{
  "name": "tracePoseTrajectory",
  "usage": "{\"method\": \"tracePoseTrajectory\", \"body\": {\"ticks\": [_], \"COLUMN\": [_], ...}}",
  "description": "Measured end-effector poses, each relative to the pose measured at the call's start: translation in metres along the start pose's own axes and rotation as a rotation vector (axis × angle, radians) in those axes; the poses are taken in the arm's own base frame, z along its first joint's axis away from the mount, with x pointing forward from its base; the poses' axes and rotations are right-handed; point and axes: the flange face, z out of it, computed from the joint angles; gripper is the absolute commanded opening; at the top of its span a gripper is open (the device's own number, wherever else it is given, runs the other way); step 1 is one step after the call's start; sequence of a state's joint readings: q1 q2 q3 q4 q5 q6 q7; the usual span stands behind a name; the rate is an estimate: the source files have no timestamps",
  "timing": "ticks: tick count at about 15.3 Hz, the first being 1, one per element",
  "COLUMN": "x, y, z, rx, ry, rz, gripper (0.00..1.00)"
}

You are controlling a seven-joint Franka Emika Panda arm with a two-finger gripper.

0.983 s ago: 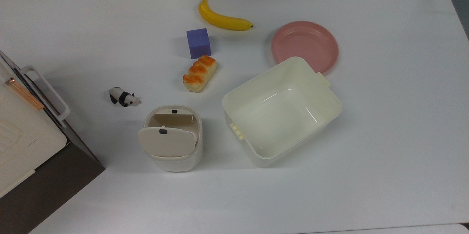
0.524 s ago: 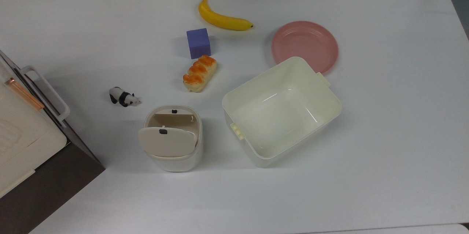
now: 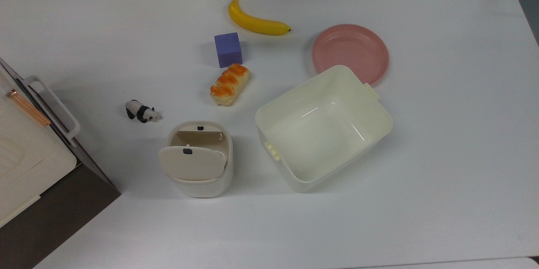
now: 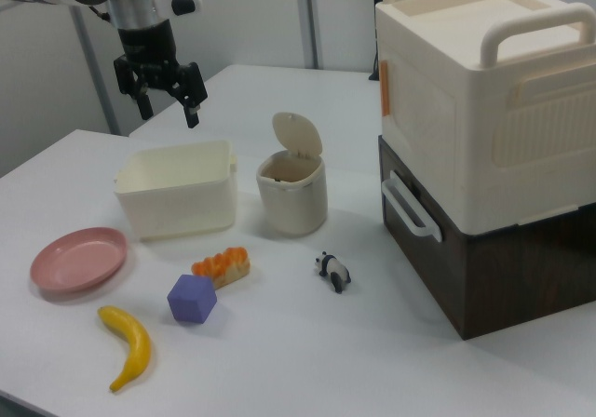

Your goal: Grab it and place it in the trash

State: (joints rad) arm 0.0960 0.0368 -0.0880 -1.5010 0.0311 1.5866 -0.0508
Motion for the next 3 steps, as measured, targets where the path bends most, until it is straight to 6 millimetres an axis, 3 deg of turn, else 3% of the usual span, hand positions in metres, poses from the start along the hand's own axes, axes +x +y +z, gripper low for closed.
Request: {"method": "tracePoseTrajectory", "body": {"ticks": [3], "x": [0.0000], "y": [0.0001], "z": [0.0000], "rx": [0.000], "ry": [0.000], "rz": [0.000], "gripper": [1.00]}}
